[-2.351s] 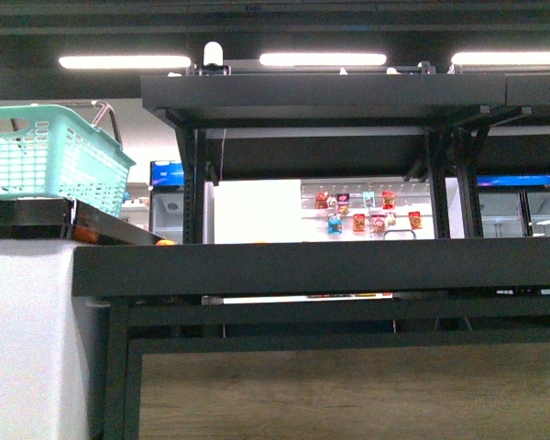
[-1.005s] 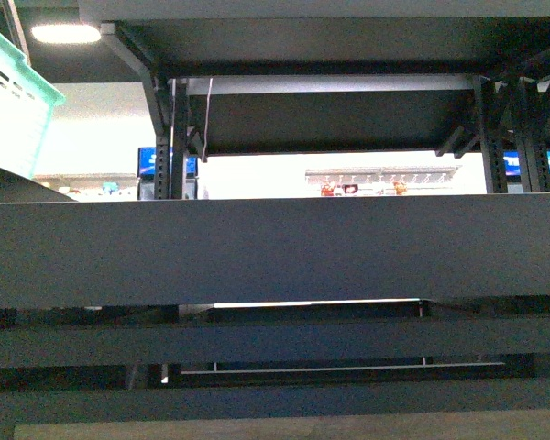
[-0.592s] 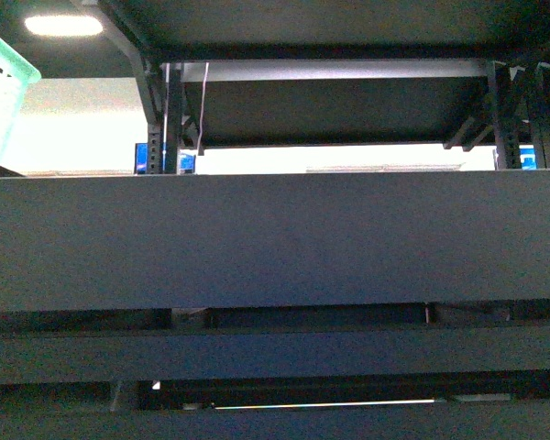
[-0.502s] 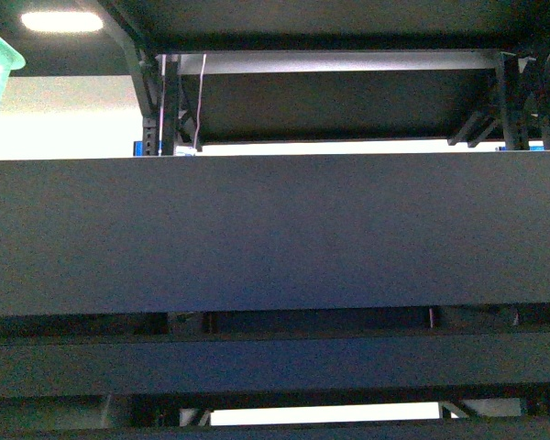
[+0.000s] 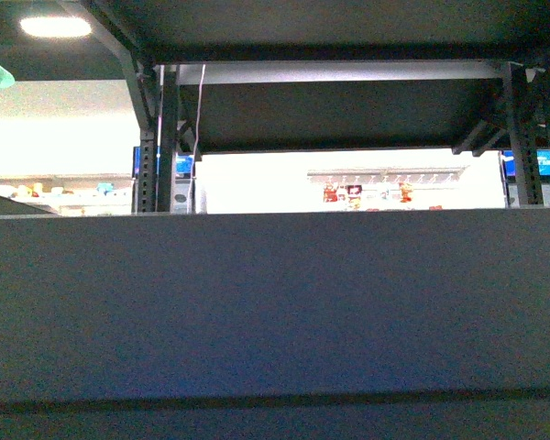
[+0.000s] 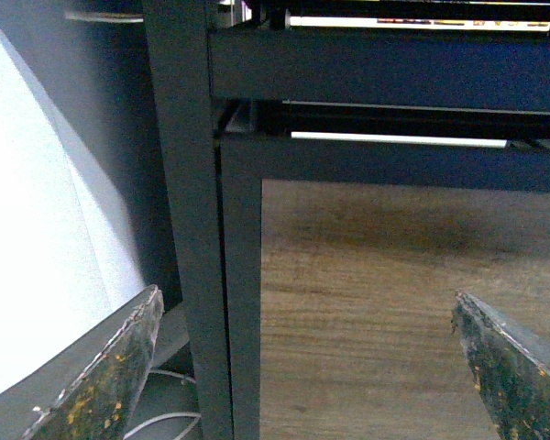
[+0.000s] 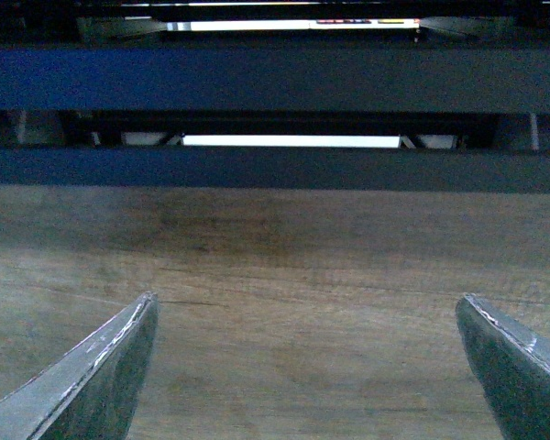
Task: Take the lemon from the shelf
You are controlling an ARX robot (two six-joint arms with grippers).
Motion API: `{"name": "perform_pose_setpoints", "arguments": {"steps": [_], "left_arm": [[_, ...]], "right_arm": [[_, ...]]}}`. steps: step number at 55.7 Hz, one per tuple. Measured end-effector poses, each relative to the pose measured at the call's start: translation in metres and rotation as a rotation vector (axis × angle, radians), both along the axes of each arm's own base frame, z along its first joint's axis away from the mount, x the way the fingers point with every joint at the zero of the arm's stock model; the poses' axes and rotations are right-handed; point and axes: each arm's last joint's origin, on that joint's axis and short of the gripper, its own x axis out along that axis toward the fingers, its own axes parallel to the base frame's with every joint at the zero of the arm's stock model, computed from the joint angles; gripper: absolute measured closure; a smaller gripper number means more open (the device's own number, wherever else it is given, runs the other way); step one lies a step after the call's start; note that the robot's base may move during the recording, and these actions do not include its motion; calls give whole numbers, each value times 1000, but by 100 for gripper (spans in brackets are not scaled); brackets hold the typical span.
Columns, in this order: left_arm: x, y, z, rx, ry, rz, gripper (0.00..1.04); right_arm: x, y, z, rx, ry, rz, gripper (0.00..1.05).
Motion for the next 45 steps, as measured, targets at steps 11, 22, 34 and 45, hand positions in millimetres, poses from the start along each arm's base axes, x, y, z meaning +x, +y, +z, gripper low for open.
{"name": "perform_pose_setpoints", "arguments": {"steps": [11, 22, 34, 45], "left_arm": [[0, 0, 0, 0, 0, 0, 8], [0, 0, 0, 0, 0, 0, 8], [0, 0, 0, 0, 0, 0, 8], [0, 0, 0, 0, 0, 0, 8]], "right_arm": [[0, 0, 0, 0, 0, 0, 7], [0, 0, 0, -1, 0, 0, 7], [0, 0, 0, 0, 0, 0, 7], [0, 0, 0, 0, 0, 0, 7]]}}
